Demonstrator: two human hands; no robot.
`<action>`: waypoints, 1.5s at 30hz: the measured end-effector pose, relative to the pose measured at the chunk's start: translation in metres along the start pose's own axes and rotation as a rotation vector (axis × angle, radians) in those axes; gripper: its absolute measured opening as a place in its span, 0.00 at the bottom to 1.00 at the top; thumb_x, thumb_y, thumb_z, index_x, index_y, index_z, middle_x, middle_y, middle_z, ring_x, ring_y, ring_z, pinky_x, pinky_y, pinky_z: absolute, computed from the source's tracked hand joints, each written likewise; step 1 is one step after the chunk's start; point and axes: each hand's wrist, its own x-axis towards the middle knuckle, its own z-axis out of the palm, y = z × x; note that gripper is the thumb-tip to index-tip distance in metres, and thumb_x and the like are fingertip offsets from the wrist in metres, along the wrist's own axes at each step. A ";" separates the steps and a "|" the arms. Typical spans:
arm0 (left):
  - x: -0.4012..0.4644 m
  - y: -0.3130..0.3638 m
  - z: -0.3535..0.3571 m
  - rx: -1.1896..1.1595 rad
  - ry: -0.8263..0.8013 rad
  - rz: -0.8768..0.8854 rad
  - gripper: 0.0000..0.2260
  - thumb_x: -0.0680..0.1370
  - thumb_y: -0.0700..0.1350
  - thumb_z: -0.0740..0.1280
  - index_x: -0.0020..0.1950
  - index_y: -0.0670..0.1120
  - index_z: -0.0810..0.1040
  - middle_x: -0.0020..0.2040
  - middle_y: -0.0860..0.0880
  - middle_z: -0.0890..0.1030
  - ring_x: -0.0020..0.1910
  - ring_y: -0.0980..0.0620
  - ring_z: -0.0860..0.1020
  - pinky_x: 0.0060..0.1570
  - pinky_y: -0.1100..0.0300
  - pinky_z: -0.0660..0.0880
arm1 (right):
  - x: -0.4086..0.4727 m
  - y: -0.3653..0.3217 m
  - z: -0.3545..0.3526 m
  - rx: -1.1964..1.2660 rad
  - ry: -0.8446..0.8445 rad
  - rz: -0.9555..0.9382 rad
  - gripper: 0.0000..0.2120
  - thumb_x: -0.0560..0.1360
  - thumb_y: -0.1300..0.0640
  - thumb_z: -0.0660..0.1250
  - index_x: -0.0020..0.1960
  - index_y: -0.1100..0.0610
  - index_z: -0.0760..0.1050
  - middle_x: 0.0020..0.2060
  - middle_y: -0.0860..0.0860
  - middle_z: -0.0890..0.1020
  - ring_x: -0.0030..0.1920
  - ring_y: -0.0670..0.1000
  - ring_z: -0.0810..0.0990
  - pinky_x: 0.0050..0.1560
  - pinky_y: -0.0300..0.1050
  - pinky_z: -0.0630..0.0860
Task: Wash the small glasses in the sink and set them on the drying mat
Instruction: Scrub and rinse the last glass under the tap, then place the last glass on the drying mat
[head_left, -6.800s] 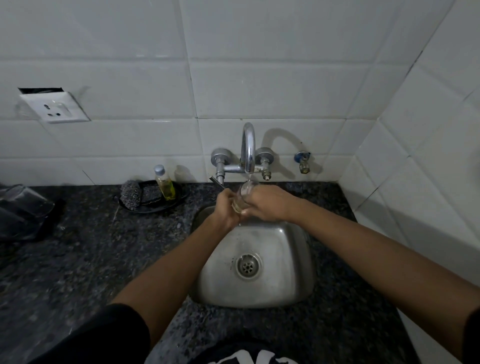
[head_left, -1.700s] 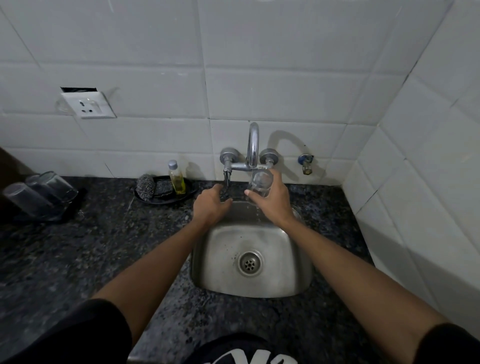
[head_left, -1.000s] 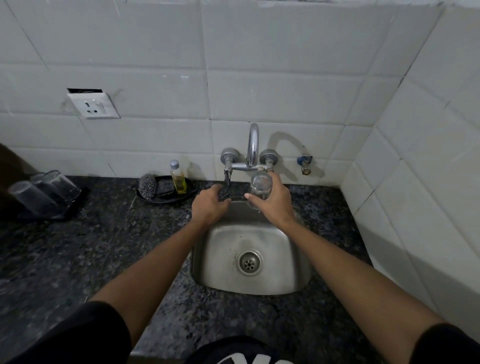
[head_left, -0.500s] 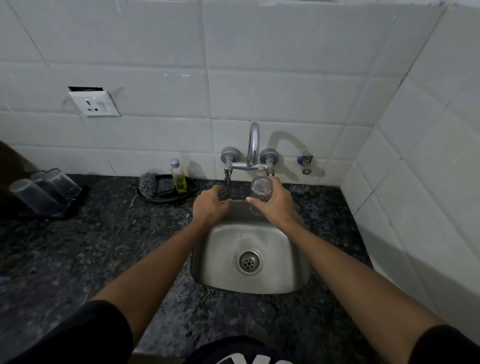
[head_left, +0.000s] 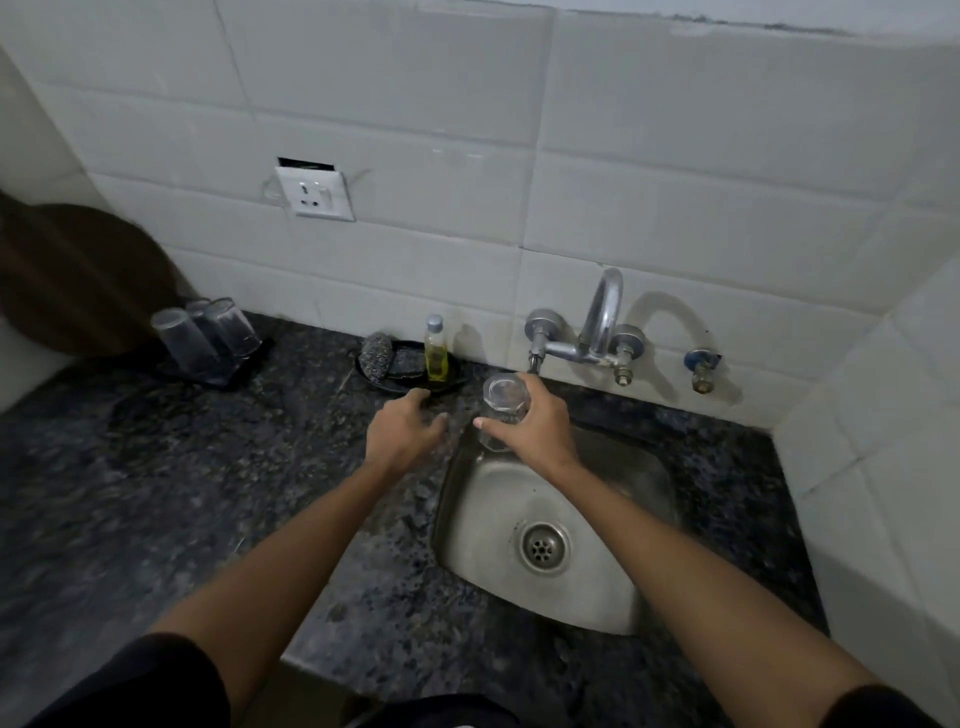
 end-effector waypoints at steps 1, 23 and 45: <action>-0.001 -0.014 -0.009 0.009 0.017 -0.030 0.25 0.78 0.59 0.71 0.71 0.47 0.79 0.57 0.44 0.87 0.56 0.41 0.85 0.51 0.48 0.81 | 0.006 -0.009 0.014 0.018 -0.018 -0.017 0.30 0.63 0.46 0.87 0.60 0.48 0.78 0.50 0.43 0.85 0.51 0.42 0.84 0.55 0.44 0.82; 0.096 -0.389 -0.146 0.160 0.044 -0.318 0.28 0.75 0.61 0.63 0.66 0.43 0.78 0.63 0.41 0.80 0.64 0.39 0.79 0.56 0.47 0.80 | 0.171 -0.174 0.422 0.021 -0.328 -0.180 0.33 0.60 0.51 0.89 0.61 0.57 0.80 0.53 0.50 0.85 0.53 0.46 0.81 0.55 0.37 0.76; 0.105 -0.466 -0.102 0.423 -0.069 -0.319 0.37 0.85 0.65 0.45 0.86 0.40 0.48 0.86 0.37 0.49 0.85 0.39 0.47 0.83 0.41 0.46 | 0.210 -0.165 0.527 -0.102 -0.377 -0.192 0.36 0.63 0.54 0.87 0.68 0.58 0.77 0.61 0.52 0.81 0.61 0.48 0.78 0.63 0.39 0.74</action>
